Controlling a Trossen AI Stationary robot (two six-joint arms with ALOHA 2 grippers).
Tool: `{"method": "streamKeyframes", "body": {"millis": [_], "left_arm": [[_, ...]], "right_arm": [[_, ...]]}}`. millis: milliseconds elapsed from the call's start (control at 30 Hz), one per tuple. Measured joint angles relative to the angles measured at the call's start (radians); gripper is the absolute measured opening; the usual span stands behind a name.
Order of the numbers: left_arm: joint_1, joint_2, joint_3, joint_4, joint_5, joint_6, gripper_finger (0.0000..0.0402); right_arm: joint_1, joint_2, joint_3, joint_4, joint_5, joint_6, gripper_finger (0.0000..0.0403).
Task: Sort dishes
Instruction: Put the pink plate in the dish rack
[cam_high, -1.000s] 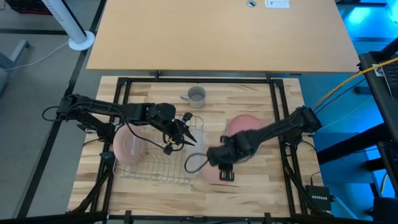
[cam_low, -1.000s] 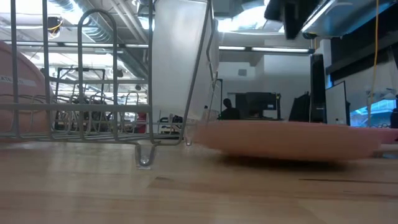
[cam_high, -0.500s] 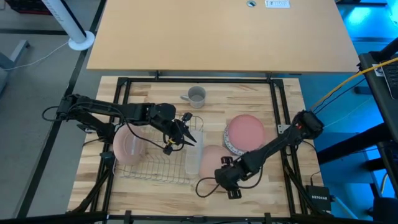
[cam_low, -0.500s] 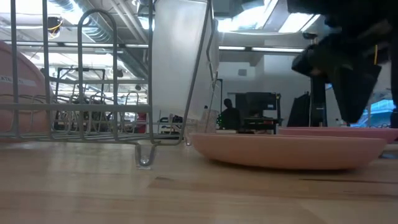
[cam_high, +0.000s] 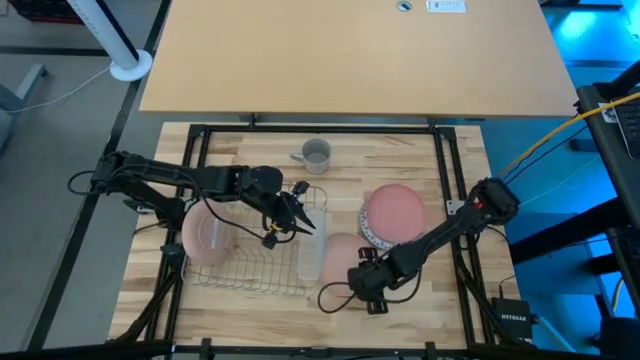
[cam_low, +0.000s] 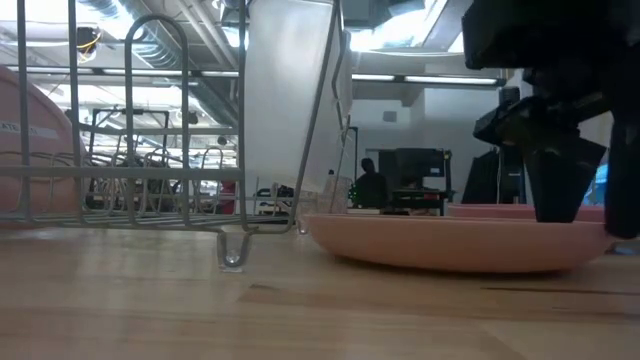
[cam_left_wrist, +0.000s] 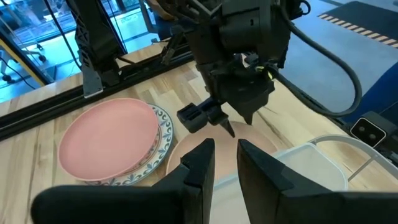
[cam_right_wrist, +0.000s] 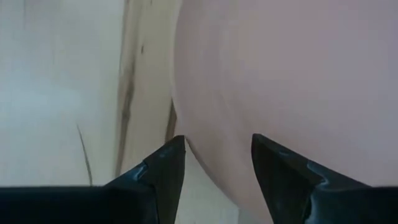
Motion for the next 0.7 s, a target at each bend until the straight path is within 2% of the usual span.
{"method": "streamKeyframes", "body": {"millis": [300,400,500,700], "left_arm": [[0.0,0.0,0.0,0.0,0.0,0.0,0.006],[0.0,0.0,0.0,-0.001,0.0,0.0,0.006],[0.0,0.0,0.0,-0.001,0.0,0.0,0.006],[0.0,0.0,0.0,0.0,0.0,0.0,0.006]], "right_arm": [[0.007,0.064,0.005,0.005,-0.008,-0.028,0.0188],[0.005,0.065,0.005,0.005,-0.006,-0.027,0.0177],[0.006,0.066,0.008,0.004,0.0,-0.027,0.0147],[0.006,0.067,0.008,0.011,-0.008,-0.031,0.0048]]}}
